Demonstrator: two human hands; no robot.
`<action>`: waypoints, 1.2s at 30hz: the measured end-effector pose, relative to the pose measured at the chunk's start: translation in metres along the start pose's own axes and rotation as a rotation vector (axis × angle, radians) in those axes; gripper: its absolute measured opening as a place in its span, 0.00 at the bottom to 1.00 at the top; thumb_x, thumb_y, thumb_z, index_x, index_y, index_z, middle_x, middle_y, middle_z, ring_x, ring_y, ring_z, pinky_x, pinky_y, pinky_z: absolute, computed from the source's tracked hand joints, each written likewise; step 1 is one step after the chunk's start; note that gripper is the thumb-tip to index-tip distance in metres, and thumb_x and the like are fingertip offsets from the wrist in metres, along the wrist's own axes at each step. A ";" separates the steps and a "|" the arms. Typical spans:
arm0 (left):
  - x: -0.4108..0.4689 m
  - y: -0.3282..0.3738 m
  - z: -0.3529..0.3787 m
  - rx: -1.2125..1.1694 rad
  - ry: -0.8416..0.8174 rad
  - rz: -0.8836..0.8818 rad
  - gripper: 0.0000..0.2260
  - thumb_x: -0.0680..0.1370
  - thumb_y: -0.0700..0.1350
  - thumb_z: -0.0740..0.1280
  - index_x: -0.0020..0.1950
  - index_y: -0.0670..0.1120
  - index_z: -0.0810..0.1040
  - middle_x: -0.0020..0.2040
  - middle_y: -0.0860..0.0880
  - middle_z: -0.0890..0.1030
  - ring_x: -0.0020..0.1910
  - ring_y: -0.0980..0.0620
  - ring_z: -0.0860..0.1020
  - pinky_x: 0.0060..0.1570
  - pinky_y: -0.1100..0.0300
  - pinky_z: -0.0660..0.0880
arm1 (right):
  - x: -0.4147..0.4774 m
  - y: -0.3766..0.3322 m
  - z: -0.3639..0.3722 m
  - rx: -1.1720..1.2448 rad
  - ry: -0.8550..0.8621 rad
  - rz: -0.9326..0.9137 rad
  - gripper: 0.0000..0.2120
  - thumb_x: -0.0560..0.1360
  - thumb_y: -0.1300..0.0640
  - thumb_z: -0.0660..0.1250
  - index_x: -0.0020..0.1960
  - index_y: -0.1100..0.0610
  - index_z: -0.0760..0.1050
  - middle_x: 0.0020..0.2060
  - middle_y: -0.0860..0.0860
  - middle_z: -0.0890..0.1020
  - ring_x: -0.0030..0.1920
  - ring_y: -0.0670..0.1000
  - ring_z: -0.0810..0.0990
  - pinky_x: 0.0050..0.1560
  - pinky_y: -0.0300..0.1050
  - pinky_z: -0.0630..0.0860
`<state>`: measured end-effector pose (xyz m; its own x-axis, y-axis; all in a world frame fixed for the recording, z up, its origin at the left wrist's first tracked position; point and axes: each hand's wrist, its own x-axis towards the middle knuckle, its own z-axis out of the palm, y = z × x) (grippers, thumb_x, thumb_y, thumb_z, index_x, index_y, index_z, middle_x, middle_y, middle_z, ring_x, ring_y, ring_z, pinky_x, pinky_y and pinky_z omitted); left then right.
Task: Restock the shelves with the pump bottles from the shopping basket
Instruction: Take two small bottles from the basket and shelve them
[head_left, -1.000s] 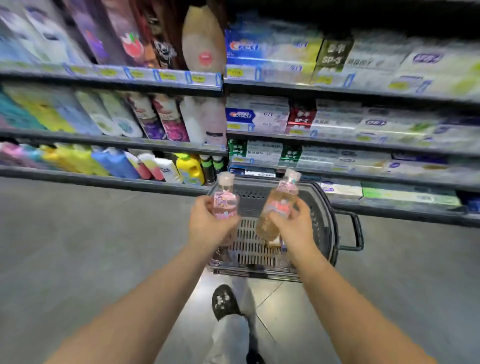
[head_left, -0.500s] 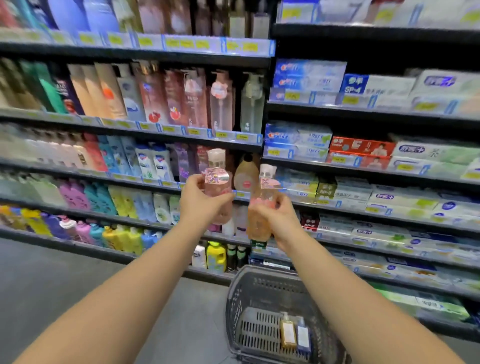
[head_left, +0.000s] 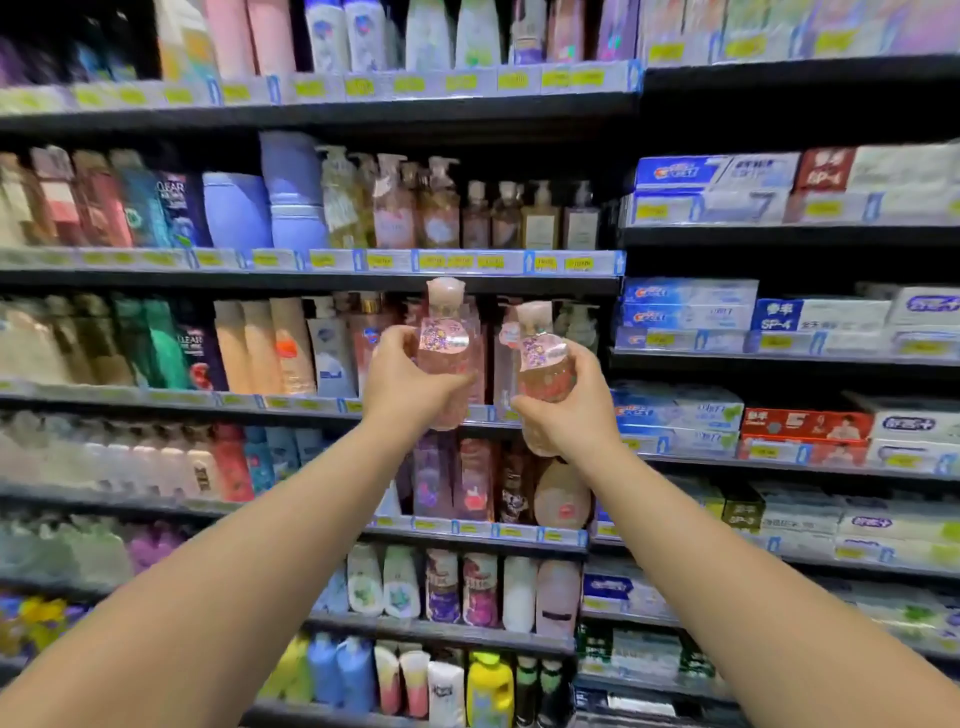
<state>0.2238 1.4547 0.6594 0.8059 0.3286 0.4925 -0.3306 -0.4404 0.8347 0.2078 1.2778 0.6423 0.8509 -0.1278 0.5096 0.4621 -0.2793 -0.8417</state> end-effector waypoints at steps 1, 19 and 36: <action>0.010 0.001 -0.001 -0.009 0.000 0.019 0.33 0.60 0.49 0.81 0.60 0.48 0.70 0.56 0.48 0.78 0.53 0.50 0.77 0.55 0.49 0.76 | 0.009 -0.005 0.005 -0.016 0.018 -0.015 0.34 0.65 0.64 0.75 0.68 0.56 0.65 0.51 0.40 0.73 0.46 0.36 0.74 0.43 0.23 0.67; 0.204 -0.005 0.061 -0.179 0.080 0.217 0.26 0.60 0.48 0.81 0.46 0.59 0.68 0.41 0.63 0.74 0.37 0.77 0.73 0.32 0.81 0.66 | 0.228 0.004 0.057 -0.135 0.191 -0.323 0.35 0.64 0.58 0.77 0.67 0.45 0.67 0.60 0.44 0.74 0.58 0.46 0.75 0.59 0.45 0.73; 0.306 -0.017 0.077 -0.203 0.036 0.312 0.34 0.56 0.61 0.78 0.57 0.54 0.71 0.47 0.60 0.77 0.46 0.61 0.76 0.35 0.72 0.70 | 0.348 0.014 0.093 -0.383 0.214 -0.246 0.29 0.63 0.46 0.77 0.58 0.51 0.69 0.52 0.47 0.76 0.49 0.47 0.74 0.47 0.44 0.72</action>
<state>0.5141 1.4982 0.7771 0.6347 0.2351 0.7361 -0.6511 -0.3505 0.6733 0.5337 1.3176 0.7918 0.6394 -0.1958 0.7435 0.4831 -0.6500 -0.5866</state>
